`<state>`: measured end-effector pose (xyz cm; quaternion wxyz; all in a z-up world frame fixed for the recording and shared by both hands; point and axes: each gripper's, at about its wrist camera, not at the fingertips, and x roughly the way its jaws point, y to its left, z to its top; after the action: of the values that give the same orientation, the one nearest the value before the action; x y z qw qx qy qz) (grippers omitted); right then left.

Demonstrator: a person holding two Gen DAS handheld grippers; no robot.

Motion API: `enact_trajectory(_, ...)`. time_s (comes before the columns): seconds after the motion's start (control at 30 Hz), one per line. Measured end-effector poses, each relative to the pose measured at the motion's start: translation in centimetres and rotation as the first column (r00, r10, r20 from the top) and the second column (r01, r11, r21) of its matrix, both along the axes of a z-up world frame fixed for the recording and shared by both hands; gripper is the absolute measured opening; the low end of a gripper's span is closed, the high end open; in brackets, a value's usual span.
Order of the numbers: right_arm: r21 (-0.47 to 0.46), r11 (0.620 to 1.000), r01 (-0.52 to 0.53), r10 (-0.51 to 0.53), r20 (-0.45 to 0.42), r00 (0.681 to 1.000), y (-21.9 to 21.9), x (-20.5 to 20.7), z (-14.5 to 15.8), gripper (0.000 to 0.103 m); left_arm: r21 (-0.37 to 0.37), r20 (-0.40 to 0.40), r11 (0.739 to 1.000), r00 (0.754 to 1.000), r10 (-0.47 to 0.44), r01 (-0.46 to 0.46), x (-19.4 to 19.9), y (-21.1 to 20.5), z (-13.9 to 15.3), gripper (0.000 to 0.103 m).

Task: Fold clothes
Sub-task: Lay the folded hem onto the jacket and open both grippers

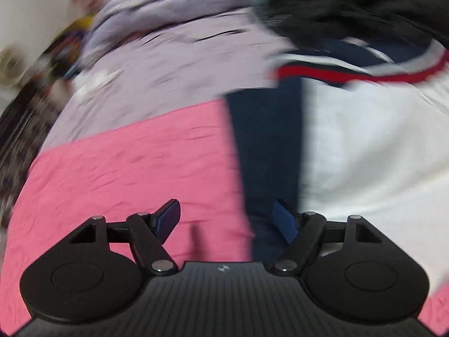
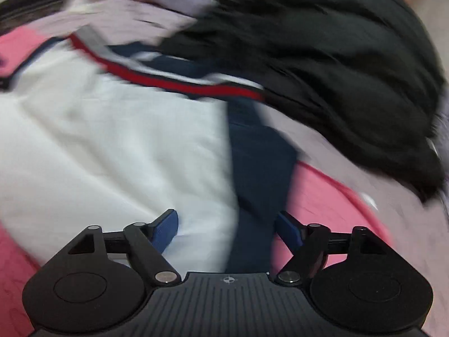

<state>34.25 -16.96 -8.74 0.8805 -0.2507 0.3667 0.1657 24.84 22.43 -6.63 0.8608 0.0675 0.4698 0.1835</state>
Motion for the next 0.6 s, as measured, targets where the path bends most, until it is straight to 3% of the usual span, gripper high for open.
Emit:
enact_trajectory(0.1,0.072,0.996,0.048,-0.050,0.024,0.998,0.5,-0.2,2.3,0.073,0.039,0.041,0.999,0.999,0.028,-0.029,0.0,0.1,2.3,0.069)
enact_trajectory(0.2,0.202,0.979,-0.001,0.002,-0.003,1.000,3.2,-1.2,3.6,0.073,-0.017,0.114,0.994,0.988,-0.103,0.106,0.0,-3.2,4.5,0.070)
enact_trajectory(0.3,0.285,0.957,-0.049,0.053,-0.007,0.999,7.3,-2.3,3.1,0.073,-0.061,0.142,0.972,0.966,-0.216,0.226,1.9,-7.2,3.8,0.073)
enact_trajectory(0.4,0.334,0.942,-0.038,0.053,-0.036,0.998,10.8,-0.9,1.7,0.070,-0.084,0.161,0.944,0.939,-0.303,0.319,4.2,-10.9,2.5,0.074)
enact_trajectory(0.5,0.277,0.960,-0.039,0.056,-0.051,0.997,12.3,0.8,-0.2,0.067,-0.049,0.119,0.955,0.951,-0.284,0.291,7.5,-12.1,-0.7,0.075)
enact_trajectory(0.6,0.265,0.964,0.005,0.015,-0.073,0.997,11.5,4.6,-1.6,0.066,-0.033,0.097,0.979,0.975,-0.198,0.202,9.9,-10.0,-2.7,0.075)
